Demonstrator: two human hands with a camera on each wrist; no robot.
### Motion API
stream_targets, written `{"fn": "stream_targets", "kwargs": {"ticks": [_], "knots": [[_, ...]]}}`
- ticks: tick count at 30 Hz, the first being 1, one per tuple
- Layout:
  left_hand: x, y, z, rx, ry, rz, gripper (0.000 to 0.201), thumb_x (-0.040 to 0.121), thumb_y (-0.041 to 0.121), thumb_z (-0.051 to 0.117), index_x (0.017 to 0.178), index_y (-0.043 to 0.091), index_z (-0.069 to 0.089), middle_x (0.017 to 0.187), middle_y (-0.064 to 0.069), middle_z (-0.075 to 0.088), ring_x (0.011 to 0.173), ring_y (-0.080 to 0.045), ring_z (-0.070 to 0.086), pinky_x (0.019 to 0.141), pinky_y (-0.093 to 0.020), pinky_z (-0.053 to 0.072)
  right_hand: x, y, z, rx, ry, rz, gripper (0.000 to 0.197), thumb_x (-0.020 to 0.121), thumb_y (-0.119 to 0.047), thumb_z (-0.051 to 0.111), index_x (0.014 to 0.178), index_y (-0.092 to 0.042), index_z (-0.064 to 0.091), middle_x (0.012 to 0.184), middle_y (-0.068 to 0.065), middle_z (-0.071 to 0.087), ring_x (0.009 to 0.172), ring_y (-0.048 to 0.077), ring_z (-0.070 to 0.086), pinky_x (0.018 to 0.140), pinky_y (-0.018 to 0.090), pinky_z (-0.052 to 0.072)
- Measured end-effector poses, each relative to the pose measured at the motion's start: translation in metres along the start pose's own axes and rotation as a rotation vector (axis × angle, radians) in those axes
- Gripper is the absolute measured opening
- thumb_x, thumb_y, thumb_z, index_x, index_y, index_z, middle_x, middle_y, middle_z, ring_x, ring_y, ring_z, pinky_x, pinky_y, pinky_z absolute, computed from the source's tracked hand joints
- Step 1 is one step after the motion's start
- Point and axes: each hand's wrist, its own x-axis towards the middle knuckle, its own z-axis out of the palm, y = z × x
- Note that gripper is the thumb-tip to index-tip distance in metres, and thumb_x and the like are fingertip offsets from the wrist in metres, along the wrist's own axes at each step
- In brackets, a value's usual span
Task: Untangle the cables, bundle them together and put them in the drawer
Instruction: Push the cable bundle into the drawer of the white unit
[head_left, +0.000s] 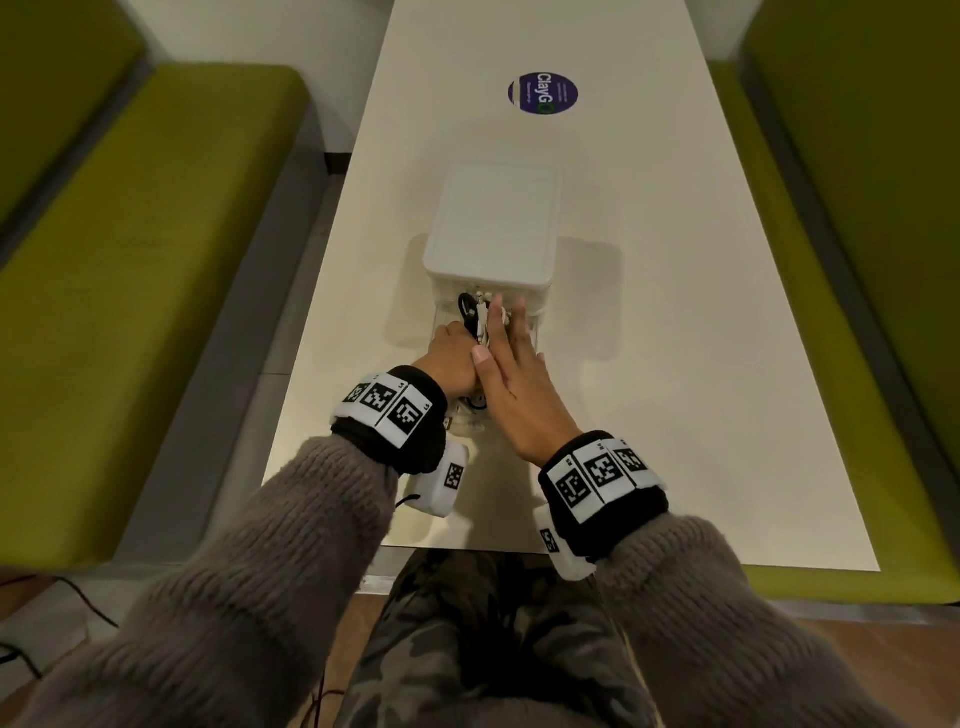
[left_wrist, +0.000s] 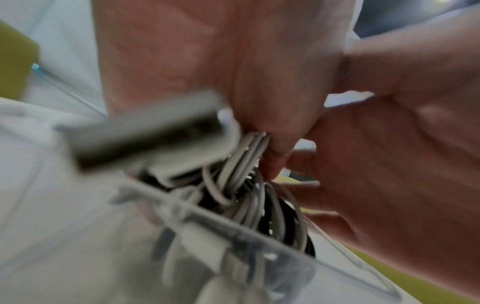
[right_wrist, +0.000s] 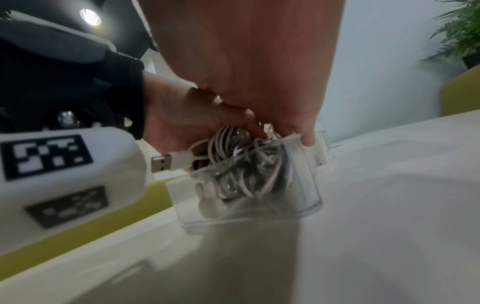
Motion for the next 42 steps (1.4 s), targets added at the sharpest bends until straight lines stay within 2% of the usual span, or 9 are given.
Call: {"fn": "stream_targets", "kwargs": {"ticks": [9, 15, 19, 22, 24, 27, 30, 36, 42], "knots": [[0.005, -0.012, 0.002, -0.203, -0.025, 0.120, 0.050, 0.092, 0.014, 0.048, 0.139, 0.002, 0.033, 0.132, -0.025, 0.044, 0.122, -0.036, 0.045, 0.105, -0.043, 0.036, 0.004, -0.002, -0.005, -0.203, -0.094, 0.047, 0.052, 0.103, -0.042, 0.015, 0.152, -0.036, -0.001, 0.161, -0.004, -0.012, 0.148, 0.021, -0.010, 0.119, 0.042, -0.002], [-0.023, -0.024, 0.011, -0.473, 0.076, 0.197, 0.077, 0.097, 0.013, 0.039, 0.144, 0.005, -0.022, 0.155, -0.014, 0.011, 0.140, -0.024, 0.025, 0.116, -0.037, 0.024, 0.011, -0.006, -0.007, -0.331, -0.163, 0.149, 0.058, 0.099, -0.052, 0.011, 0.152, -0.032, -0.004, 0.162, -0.002, -0.005, 0.149, 0.018, -0.007, 0.119, 0.048, -0.002], [-0.026, -0.033, 0.012, -0.309, 0.209, 0.305, 0.082, 0.092, -0.001, 0.042, 0.142, 0.005, -0.023, 0.155, -0.015, -0.016, 0.145, -0.024, -0.009, 0.120, -0.036, 0.003, 0.013, -0.009, -0.003, -0.413, -0.169, 0.185, 0.058, 0.100, -0.051, 0.009, 0.152, -0.031, -0.005, 0.161, -0.004, -0.009, 0.148, 0.017, -0.009, 0.118, 0.053, -0.002], [-0.026, -0.042, 0.012, -0.282, 0.195, 0.408, 0.085, 0.094, 0.002, 0.041, 0.138, 0.012, -0.031, 0.154, -0.011, -0.025, 0.144, -0.020, -0.018, 0.120, -0.039, 0.002, 0.012, -0.012, 0.001, -0.441, -0.185, 0.197, 0.058, 0.100, -0.049, 0.009, 0.152, -0.030, -0.005, 0.161, -0.004, -0.012, 0.148, 0.017, -0.014, 0.116, 0.056, -0.005], [-0.028, -0.044, 0.014, -0.333, 0.195, 0.443, 0.082, 0.097, 0.006, 0.039, 0.139, 0.015, -0.031, 0.152, -0.009, -0.031, 0.139, -0.012, -0.025, 0.118, -0.022, 0.002, 0.012, -0.012, 0.004, -0.443, -0.184, 0.196, 0.057, 0.100, -0.048, 0.009, 0.152, -0.029, -0.007, 0.161, -0.003, -0.013, 0.147, 0.018, -0.016, 0.116, 0.057, -0.005], [-0.032, -0.040, 0.018, -0.338, 0.220, 0.438, 0.077, 0.098, 0.008, 0.038, 0.142, 0.015, -0.024, 0.150, -0.007, -0.033, 0.133, -0.004, -0.025, 0.097, 0.009, 0.004, 0.012, -0.009, 0.010, -0.440, -0.157, 0.195, 0.057, 0.101, -0.046, 0.010, 0.152, -0.028, -0.010, 0.161, -0.002, -0.013, 0.147, 0.018, -0.018, 0.116, 0.057, -0.005], [-0.032, -0.041, 0.022, -0.253, 0.244, 0.444, 0.071, 0.098, 0.010, 0.038, 0.145, 0.011, -0.015, 0.156, -0.010, -0.016, 0.144, -0.014, -0.010, 0.113, -0.010, 0.001, 0.014, -0.005, 0.016, -0.443, -0.118, 0.193, 0.059, 0.101, -0.042, 0.011, 0.152, -0.023, -0.010, 0.161, 0.000, -0.013, 0.147, 0.019, -0.018, 0.117, 0.055, -0.004], [-0.030, -0.039, 0.024, 0.055, 0.327, 0.380, 0.073, 0.093, 0.020, 0.048, 0.147, -0.002, 0.004, 0.156, -0.017, 0.010, 0.144, -0.026, 0.015, 0.119, -0.034, 0.012, 0.014, -0.001, 0.020, -0.431, -0.092, 0.185, 0.058, 0.102, -0.039, 0.009, 0.152, -0.020, -0.012, 0.159, 0.003, -0.021, 0.147, 0.020, -0.018, 0.119, 0.049, -0.006], [-0.028, -0.042, 0.026, 0.388, 0.351, 0.248, 0.076, 0.082, 0.044, 0.003, 0.149, 0.008, 0.012, 0.155, -0.005, 0.020, 0.140, -0.018, 0.024, 0.112, -0.057, -0.003, 0.014, 0.000, 0.014, -0.483, -0.104, 0.152, 0.059, 0.102, -0.038, 0.012, 0.152, -0.016, -0.009, 0.160, 0.002, -0.019, 0.145, 0.013, -0.021, 0.115, 0.049, -0.014]]}}
